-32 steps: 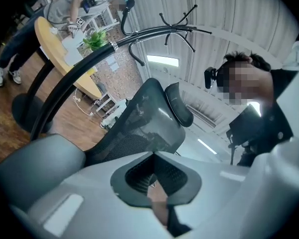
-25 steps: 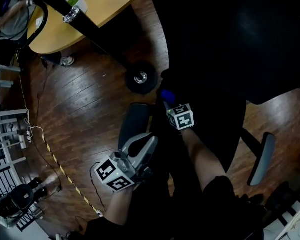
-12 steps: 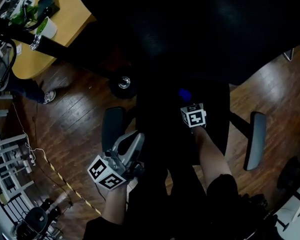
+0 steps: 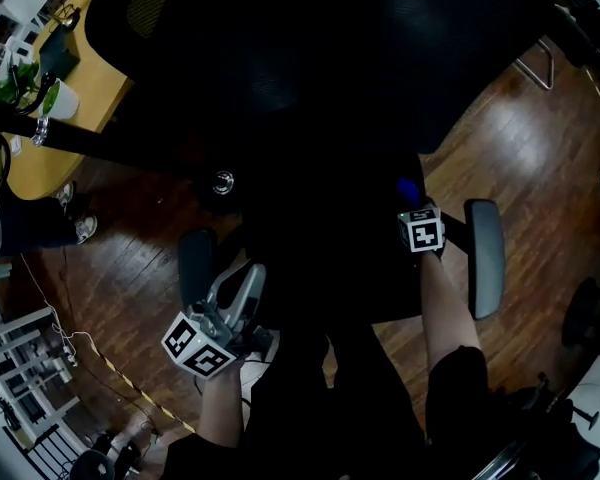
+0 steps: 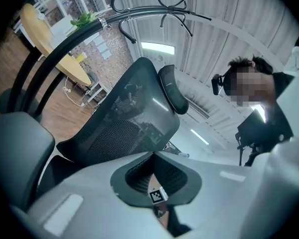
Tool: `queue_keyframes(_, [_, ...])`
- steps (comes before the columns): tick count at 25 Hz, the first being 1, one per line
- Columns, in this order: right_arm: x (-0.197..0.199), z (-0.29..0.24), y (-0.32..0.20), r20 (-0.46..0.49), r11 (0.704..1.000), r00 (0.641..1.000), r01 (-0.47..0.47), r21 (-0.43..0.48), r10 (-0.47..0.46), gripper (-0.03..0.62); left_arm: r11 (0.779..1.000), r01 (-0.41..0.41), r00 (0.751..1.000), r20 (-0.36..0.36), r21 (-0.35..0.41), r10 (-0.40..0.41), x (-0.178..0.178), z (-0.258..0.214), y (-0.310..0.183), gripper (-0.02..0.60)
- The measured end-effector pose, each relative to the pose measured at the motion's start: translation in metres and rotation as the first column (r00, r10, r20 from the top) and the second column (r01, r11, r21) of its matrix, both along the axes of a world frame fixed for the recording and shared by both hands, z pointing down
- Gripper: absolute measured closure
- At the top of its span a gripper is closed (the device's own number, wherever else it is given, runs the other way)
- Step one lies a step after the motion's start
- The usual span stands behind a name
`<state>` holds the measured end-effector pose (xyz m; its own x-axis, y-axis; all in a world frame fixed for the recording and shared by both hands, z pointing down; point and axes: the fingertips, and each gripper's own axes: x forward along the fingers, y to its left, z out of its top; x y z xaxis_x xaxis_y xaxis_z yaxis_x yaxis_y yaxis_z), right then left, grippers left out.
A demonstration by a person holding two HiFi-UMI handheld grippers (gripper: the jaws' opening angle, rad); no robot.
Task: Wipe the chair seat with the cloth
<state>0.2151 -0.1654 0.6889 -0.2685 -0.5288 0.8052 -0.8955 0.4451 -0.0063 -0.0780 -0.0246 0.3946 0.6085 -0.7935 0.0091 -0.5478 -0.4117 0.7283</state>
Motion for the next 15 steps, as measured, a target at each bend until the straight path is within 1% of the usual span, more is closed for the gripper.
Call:
queue_keyframes(2, [0.004,0.006,0.0,0.012,1.0,1.0,-0.004,-0.004,0.004,0.557,1.0,0.002,1.0,0.005,0.002,-0.002,0.003,0.002,0.0,0.589])
queue_keyframes(4, [0.006,0.009,-0.002,0.002,1.0,1.0,-0.004,-0.001,0.004,0.557,1.0,0.011,1.0,0.008,0.003,-0.011,0.001,0.005,0.0,0.589])
queue_keyframes(8, [0.0,0.007,-0.005,-0.012,1.0,1.0,-0.023,-0.012,0.023,0.557,0.999,0.033,0.999,-0.001,0.005,-0.033,-0.014,0.005,0.006,0.589])
queue_keyframes(9, [-0.011,0.004,-0.004,0.007,1.0,1.0,-0.014,-0.011,0.014,0.557,0.999,0.041,0.999,-0.003,0.005,-0.041,-0.018,0.005,0.009,0.589])
queue_keyframes(11, [-0.049,-0.004,-0.002,0.062,0.999,0.997,0.046,0.008,-0.046,0.557,0.998,0.066,0.998,-0.009,0.009,-0.066,-0.025,0.001,0.014,0.589])
queue_keyframes(13, [-0.102,-0.006,0.011,0.128,0.991,0.983,0.134,0.013,-0.135,0.557,0.996,0.091,0.996,-0.015,0.015,-0.091,-0.03,-0.005,0.02,0.589])
queue_keyframes(15, [-0.161,-0.007,0.029,0.2,0.975,0.955,0.221,0.007,-0.218,0.557,0.993,0.114,0.993,-0.015,0.02,-0.114,-0.034,-0.01,0.027,0.589])
